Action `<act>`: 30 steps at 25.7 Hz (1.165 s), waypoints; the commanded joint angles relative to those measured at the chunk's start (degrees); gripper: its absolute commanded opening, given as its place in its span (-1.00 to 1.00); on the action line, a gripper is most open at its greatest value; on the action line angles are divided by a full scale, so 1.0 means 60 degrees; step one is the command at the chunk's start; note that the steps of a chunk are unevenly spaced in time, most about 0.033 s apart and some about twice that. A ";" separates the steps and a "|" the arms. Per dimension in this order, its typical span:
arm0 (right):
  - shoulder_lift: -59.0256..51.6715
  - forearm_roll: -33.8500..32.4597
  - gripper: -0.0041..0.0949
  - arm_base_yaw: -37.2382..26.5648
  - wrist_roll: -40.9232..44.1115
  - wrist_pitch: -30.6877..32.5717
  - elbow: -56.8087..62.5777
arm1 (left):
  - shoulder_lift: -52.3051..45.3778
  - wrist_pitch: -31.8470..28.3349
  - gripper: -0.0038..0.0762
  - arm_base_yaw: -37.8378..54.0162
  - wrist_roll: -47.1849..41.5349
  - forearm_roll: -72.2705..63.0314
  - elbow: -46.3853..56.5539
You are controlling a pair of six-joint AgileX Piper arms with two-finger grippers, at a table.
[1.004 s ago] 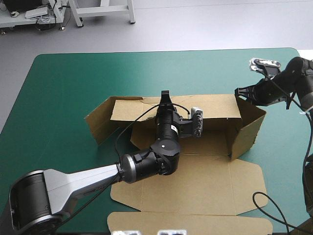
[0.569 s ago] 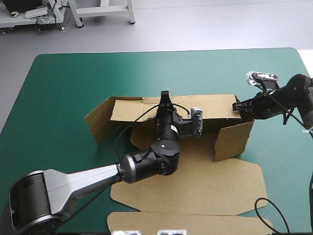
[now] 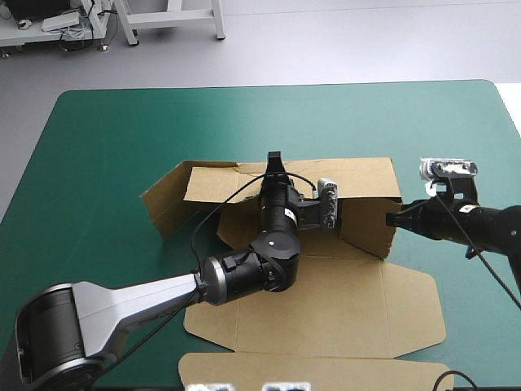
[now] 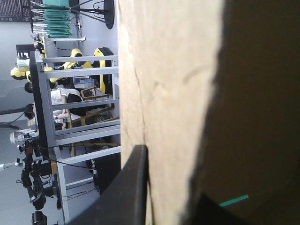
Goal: Fold the box
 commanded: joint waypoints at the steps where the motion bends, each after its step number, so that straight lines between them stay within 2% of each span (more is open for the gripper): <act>1: -0.0810 0.0631 -0.95 -0.0007 -0.0903 -0.1273 0.0675 | -0.0116 -0.0085 -0.93 -0.0082 -0.0137 -0.1366 -0.0019; 3: -0.1203 0.0631 -0.95 -0.0007 -0.1560 -0.1731 0.1339 | -0.0116 -0.0085 -0.93 -0.0082 -0.0137 -0.1366 -0.0019; 6: -0.1377 0.0614 -0.93 -0.0007 -0.2442 -0.1484 0.1653 | -0.0116 -0.0169 -0.93 -0.0082 -0.0137 -0.1366 -0.0019; 9: -0.1377 0.0524 -0.70 -0.0007 -0.2715 -0.1461 0.1635 | -0.0116 -0.0186 -0.93 -0.0082 -0.0137 -0.1366 -0.0019; 13: -0.1360 0.0524 -0.27 -0.0007 -0.4107 -0.1295 0.1635 | -0.0116 -0.0226 -0.93 -0.0082 -0.0137 -0.1366 -0.0019; 17: -0.1102 0.0635 -0.12 -0.0007 -0.4680 -0.1782 0.1635 | -0.0116 -0.0269 -0.93 -0.0082 -0.0137 -0.1366 -0.0019; 21: -0.0519 0.1703 -0.11 -0.0007 -0.5488 -0.1794 0.1635 | -0.0116 -0.0338 -0.93 -0.0082 -0.0137 -0.1366 -0.0019; 25: 0.0019 0.3244 -0.11 -0.0007 -0.6016 -0.1717 0.1635 | -0.0116 -0.0315 -0.93 -0.0082 -0.0137 -0.1366 -0.0019; 30: 0.0242 0.4724 -0.11 -0.0007 -0.7483 -0.1781 0.1635 | -0.0116 -0.0358 -0.93 -0.0082 -0.0209 -0.1366 -0.0019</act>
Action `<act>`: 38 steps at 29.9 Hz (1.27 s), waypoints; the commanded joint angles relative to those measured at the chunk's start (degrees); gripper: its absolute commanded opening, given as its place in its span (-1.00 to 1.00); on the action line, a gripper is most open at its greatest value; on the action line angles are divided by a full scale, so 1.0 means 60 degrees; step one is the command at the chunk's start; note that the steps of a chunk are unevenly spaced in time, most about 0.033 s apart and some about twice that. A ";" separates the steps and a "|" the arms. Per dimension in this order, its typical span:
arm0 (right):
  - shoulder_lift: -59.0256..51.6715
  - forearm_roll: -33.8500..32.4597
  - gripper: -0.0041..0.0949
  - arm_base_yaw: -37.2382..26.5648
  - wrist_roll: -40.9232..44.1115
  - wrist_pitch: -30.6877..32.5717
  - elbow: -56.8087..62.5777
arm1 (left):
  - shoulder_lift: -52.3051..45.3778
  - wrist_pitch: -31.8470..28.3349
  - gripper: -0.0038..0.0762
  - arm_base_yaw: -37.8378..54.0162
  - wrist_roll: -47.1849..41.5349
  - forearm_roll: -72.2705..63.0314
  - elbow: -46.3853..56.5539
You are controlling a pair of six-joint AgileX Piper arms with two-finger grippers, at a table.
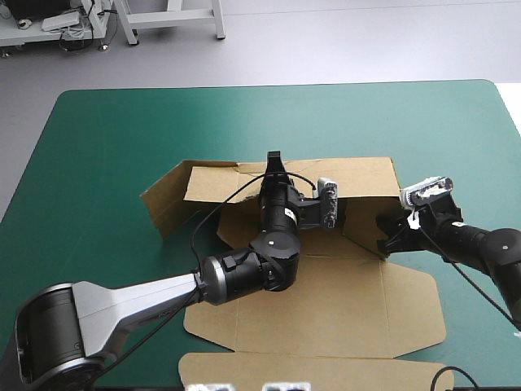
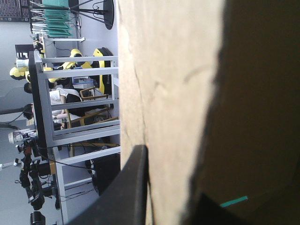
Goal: Fold the box
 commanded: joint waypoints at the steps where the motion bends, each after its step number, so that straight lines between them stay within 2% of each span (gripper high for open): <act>1: -0.0008 0.1591 -0.11 -0.0007 -0.1212 -0.0273 -0.0249 | -0.0116 -0.0371 -0.93 -0.0082 -0.0173 -0.1348 -0.0019; 3: 0.0121 0.2217 -0.13 -0.0007 -0.1709 -0.0277 -0.0249 | -0.0116 -0.0429 -0.93 -0.0082 -0.0173 -0.1348 -0.0019; 5: 0.0283 0.2660 -0.27 -0.0007 -0.1921 -0.0325 -0.0249 | -0.0116 -0.0458 -0.93 -0.0082 -0.0173 -0.1348 -0.0019; 8: 0.0500 0.2601 -0.90 -0.0007 -0.1852 -0.0260 -0.0249 | -0.0116 -0.0458 -0.93 -0.0082 -0.0173 -0.1348 -0.0019; 9: 0.0543 0.2638 -0.94 -0.0007 -0.1808 -0.0182 -0.0249 | -0.0116 -0.0458 -0.93 -0.0082 -0.0173 -0.1329 -0.0019; 18: 0.0636 0.2547 -0.91 -0.0007 -0.1740 0.1048 -0.0232 | -0.0116 -0.0121 -0.93 -0.0082 -0.0173 -0.1234 -0.0019; 25: 0.0636 0.2001 -0.91 -0.0007 -0.1315 0.1289 -0.0232 | -0.0116 -0.0089 -0.89 -0.0064 -0.0173 -0.1234 -0.0019; 28: 0.0636 0.1566 -0.91 -0.0007 -0.1050 0.1289 -0.0232 | -0.0116 -0.0089 -0.66 -0.0064 -0.0173 -0.1234 -0.0019; 33: 0.0636 0.1207 -0.91 -0.0007 -0.0635 0.1289 -0.0232 | -0.0116 -0.0063 -0.13 -0.0064 -0.0173 -0.1190 -0.0019; 35: 0.0636 0.1074 -0.91 -0.0007 -0.0438 0.1309 -0.0232 | -0.0116 -0.0063 -0.02 -0.0064 -0.0173 -0.1062 -0.0019; 38: 0.0636 0.0813 -0.91 -0.0007 -0.0233 0.1326 -0.0232 | -0.0116 0.0014 0.01 -0.0064 -0.0173 -0.0675 -0.0019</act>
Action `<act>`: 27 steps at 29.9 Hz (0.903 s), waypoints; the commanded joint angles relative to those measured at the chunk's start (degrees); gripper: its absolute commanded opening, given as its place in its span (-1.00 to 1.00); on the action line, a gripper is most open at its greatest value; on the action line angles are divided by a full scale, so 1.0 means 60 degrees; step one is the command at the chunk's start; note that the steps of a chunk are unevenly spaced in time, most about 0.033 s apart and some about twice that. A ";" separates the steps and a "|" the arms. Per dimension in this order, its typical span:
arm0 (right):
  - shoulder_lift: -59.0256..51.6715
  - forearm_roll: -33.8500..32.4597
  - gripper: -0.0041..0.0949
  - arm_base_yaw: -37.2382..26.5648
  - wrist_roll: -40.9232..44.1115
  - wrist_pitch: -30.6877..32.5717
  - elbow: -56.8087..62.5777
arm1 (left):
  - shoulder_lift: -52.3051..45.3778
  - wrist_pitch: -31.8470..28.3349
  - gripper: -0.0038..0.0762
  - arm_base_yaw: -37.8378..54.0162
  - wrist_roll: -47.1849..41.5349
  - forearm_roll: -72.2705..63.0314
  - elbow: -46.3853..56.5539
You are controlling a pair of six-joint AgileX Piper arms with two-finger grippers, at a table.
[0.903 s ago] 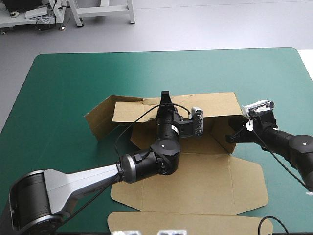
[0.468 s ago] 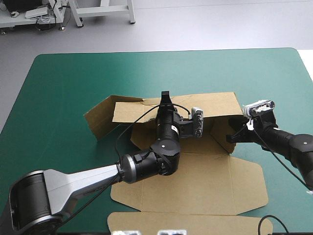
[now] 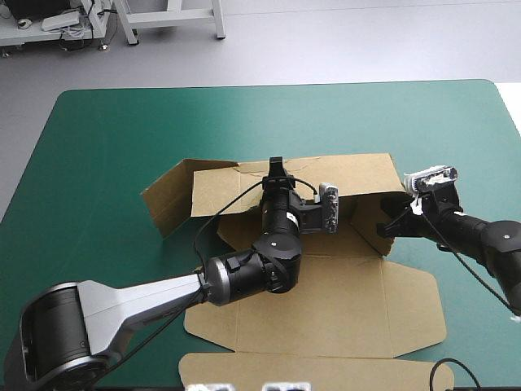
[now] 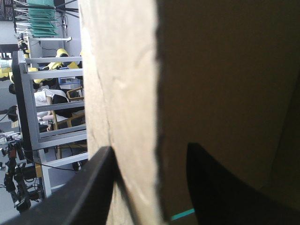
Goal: Fold the box
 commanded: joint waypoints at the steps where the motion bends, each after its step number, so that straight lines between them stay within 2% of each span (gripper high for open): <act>1: -0.0042 -0.0592 -0.91 0.0066 0.0462 0.1377 -0.0036 | -0.0221 0.0163 0.01 -0.0057 -0.0189 -0.0198 -0.0049; 9: -0.0042 -0.0892 -0.91 0.0066 0.0713 0.1331 -0.0036 | -0.0275 0.0957 0.01 -0.0172 -0.1266 0.0508 -0.0069; 27: -0.0042 -0.0970 -0.91 0.0066 0.0932 0.1204 -0.0036 | -0.1381 0.1260 0.01 -0.1860 -0.1758 0.1452 -0.0069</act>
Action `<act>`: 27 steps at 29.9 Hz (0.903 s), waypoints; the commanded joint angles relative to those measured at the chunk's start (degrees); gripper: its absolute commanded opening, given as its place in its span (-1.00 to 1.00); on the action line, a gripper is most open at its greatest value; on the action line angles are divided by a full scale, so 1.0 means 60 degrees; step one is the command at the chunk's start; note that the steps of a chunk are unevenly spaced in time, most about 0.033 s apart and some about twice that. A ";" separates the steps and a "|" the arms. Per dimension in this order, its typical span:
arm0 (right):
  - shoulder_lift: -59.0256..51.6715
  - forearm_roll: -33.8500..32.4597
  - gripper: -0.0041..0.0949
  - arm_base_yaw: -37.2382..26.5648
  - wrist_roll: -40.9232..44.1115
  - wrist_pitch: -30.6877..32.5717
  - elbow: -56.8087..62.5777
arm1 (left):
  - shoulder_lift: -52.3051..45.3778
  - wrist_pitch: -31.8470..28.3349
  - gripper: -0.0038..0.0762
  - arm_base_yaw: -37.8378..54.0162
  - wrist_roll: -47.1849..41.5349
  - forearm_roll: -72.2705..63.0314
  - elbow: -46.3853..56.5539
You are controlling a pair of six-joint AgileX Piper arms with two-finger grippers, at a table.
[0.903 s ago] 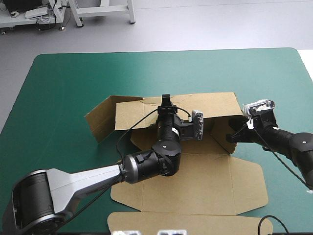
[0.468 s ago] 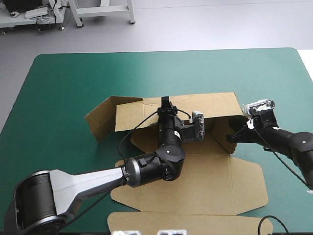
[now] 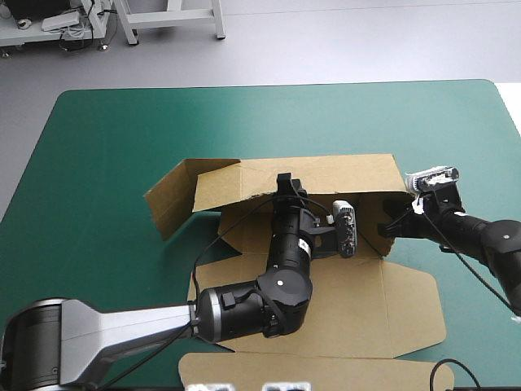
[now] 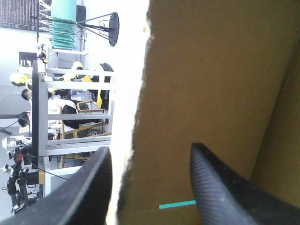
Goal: Fold the box
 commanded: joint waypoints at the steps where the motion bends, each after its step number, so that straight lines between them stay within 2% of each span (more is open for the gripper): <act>1: -0.0025 -0.0405 -0.91 0.0067 0.0237 0.1205 -0.0008 | -0.0782 0.0321 0.01 -0.0414 -0.0171 0.0625 -0.0187; 5: -0.0025 -0.0405 -0.91 0.0067 0.0277 0.1180 -0.0008 | -0.1048 0.0723 0.01 -0.0983 -0.0171 0.0625 -0.0187; 10: -0.0025 -0.0420 -0.91 0.0067 0.0495 0.1050 -0.0008 | -0.1233 0.1680 0.00 -0.1914 -0.0171 0.0378 -0.0187; 12: -0.0025 -0.0462 -0.91 0.0067 0.0495 0.1050 -0.0008 | -0.1286 0.1924 -0.09 -0.2181 -0.0107 0.0416 -0.0187; 13: -0.0025 -0.0459 -0.91 0.0067 0.0495 0.1050 -0.0008 | -0.1365 0.1922 -0.23 -0.2226 -0.0081 0.0442 -0.0187; 16: -0.0025 -0.0499 -0.91 0.0067 0.0518 0.1030 -0.0008 | -0.1584 0.1756 -0.84 -0.2225 -0.0045 0.0464 -0.0187; 17: -0.0025 -0.0493 -0.91 0.0067 0.0534 0.1030 -0.0008 | -0.1702 0.1707 -0.91 -0.2150 0.0075 0.0481 -0.0187; 21: -0.0025 -0.0634 -0.91 0.0067 0.0691 0.0985 -0.0008 | -0.2311 0.1228 -0.90 -0.1620 0.0271 0.0481 -0.0187; 27: -0.0025 -0.0945 -0.91 0.0067 0.1010 0.0946 -0.0008 | -0.3493 -0.0310 -0.90 0.0298 0.0309 -0.0955 -0.0841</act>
